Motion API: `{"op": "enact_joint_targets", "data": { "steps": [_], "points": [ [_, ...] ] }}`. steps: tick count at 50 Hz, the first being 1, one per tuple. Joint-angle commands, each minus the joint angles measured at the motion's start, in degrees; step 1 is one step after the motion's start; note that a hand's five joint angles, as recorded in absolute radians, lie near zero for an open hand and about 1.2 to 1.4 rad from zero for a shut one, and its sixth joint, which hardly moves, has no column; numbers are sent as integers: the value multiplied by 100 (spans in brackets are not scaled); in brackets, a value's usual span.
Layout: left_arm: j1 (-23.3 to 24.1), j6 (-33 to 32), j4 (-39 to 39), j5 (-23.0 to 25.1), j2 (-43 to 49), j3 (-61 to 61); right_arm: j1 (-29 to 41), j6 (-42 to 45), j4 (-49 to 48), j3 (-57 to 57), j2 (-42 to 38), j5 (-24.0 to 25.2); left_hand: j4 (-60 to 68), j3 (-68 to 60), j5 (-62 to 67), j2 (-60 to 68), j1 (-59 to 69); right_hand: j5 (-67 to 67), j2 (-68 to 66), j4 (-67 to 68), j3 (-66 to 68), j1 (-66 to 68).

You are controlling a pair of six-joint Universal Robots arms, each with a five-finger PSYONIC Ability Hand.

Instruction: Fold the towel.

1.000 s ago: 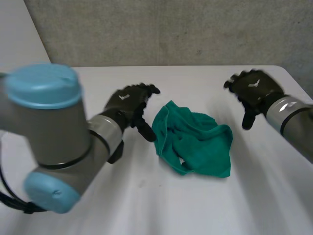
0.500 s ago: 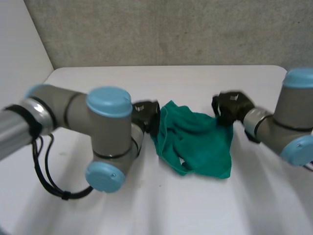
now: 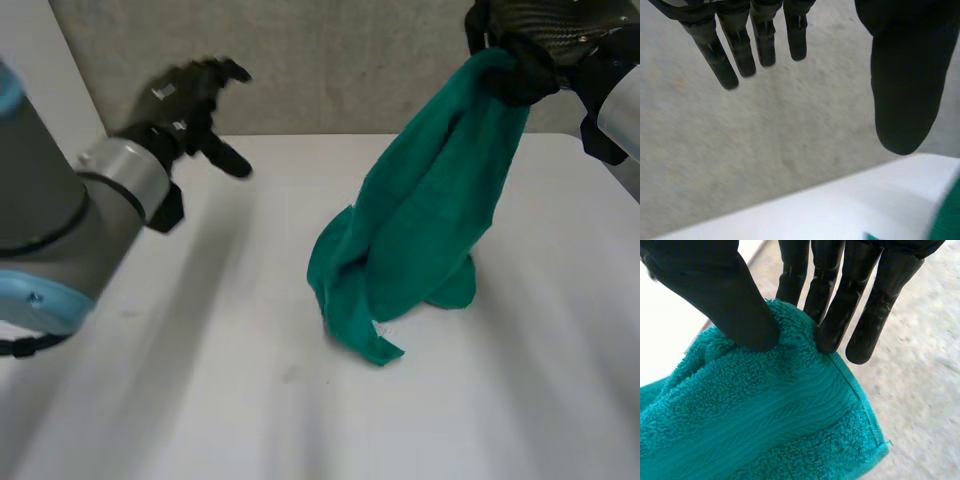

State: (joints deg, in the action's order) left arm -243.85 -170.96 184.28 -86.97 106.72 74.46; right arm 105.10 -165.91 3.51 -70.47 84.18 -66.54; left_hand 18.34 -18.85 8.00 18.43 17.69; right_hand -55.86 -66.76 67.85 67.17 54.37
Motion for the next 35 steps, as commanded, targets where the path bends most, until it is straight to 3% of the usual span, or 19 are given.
{"op": "enact_joint_targets", "data": {
  "steps": [1, 7, 11, 26, 27, 32, 35],
  "points": [
    [505, 720, -59, 101, 806, -151, 125, 603, 194, -274, 547, 598, -409, 460, -375, -418, -344, -1414, -1324, 1215, 1283, 2563],
    [593, 2598, -584, 172, 1026, -81, 151, 647, 238, -397, 644, 537, -191, 241, -156, -199, -126, -1414, -1324, 1215, 1283, 2563],
    [672, 3216, -998, 137, 1141, 59, 151, 674, 238, -502, 644, 511, -156, 207, -122, -165, -91, -1414, -1324, 1215, 1283, 2563],
    [1226, 3262, -982, -531, 2054, 43, 151, 612, 247, -582, 1109, 300, 397, -346, 431, 389, 462, -1414, -1324, 1215, 1283, 2563],
    [1243, 3253, -930, -610, 2220, -62, 151, 612, 247, -582, 1110, 300, 815, -764, 849, 806, 880, -1414, -1324, 1215, 1283, 2563],
    [1270, 3227, -876, -751, 2643, -432, 134, 621, 238, -739, 1136, 168, 6155, -6104, 6189, 6146, 6220, -1414, -1324, 1215, 1283, 2563],
    [1235, 3192, -868, -769, 2574, -424, 64, 656, 299, -801, 1092, 150, 6166, -6115, 6200, 6157, 6231, -1414, -1324, 1215, 1283, 2563]
  ]
}}
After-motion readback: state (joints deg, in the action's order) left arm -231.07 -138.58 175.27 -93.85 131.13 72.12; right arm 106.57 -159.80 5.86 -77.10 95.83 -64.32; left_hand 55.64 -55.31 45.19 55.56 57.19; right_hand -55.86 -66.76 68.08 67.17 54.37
